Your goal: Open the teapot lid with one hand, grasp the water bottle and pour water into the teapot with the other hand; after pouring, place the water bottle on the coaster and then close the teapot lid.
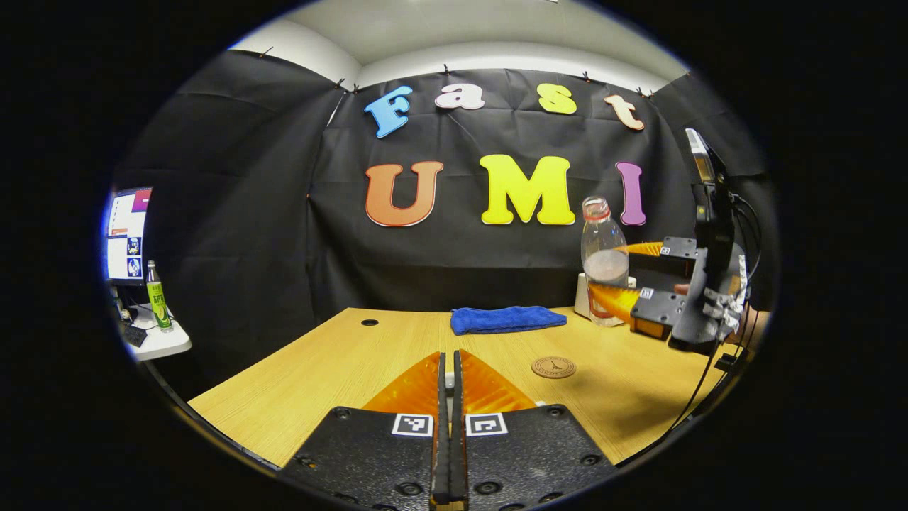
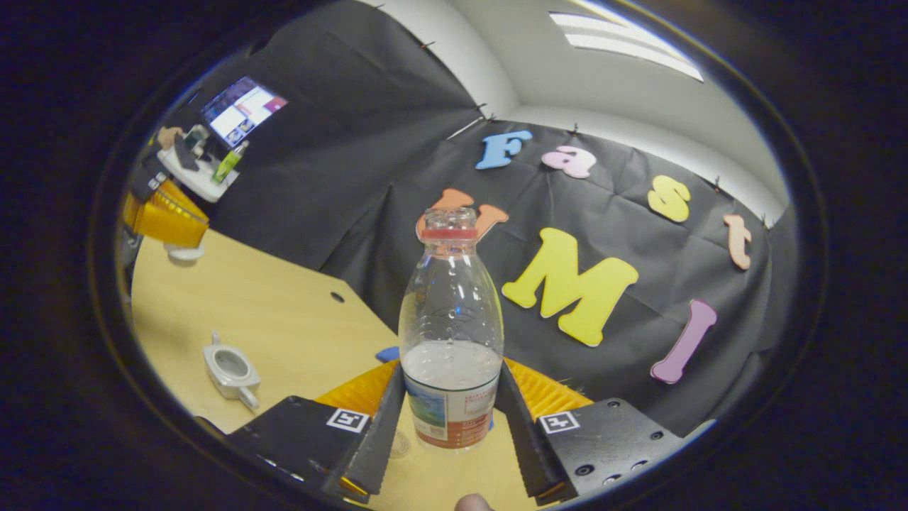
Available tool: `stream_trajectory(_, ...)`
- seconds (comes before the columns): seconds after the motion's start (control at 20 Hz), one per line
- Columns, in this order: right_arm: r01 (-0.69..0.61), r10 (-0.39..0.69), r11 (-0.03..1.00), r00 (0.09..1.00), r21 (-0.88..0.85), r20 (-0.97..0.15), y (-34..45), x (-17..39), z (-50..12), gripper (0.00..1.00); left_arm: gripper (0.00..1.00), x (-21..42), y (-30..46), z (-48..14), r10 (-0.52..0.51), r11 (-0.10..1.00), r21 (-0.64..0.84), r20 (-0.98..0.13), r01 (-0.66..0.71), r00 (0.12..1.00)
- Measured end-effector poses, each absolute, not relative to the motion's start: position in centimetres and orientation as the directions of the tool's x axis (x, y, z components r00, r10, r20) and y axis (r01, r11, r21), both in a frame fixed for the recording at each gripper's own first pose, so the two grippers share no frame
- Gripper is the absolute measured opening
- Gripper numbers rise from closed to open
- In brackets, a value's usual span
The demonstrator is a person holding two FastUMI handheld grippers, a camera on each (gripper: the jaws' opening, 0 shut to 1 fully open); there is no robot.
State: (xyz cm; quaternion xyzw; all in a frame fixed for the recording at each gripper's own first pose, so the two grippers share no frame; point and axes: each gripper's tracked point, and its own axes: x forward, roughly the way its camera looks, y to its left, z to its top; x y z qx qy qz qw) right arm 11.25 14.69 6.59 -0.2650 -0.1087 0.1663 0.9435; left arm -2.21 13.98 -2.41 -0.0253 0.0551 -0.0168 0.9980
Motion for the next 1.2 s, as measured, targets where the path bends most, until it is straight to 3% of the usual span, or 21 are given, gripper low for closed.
stream_trajectory(0.15,-0.32,0.376,0.881,0.921,-0.347,0.106,14.0,13.6,6.1,0.73,0.03,-2.4,14.1,-2.3,-0.038,0.998,-0.043,-0.109,0.034,0.993)
stream_trajectory(0.4,-0.376,0.376,0.923,0.926,-0.077,-0.016,14.1,18.2,2.6,0.72,0.03,-2.4,14.1,-2.2,-0.034,0.999,-0.035,-0.105,0.03,0.994)
stream_trajectory(1.2,-0.377,0.369,0.926,0.914,-0.018,-0.166,16.0,22.3,-6.3,0.73,0.03,-2.0,14.9,-3.6,-0.004,1.0,-0.018,-0.141,0.002,0.99)
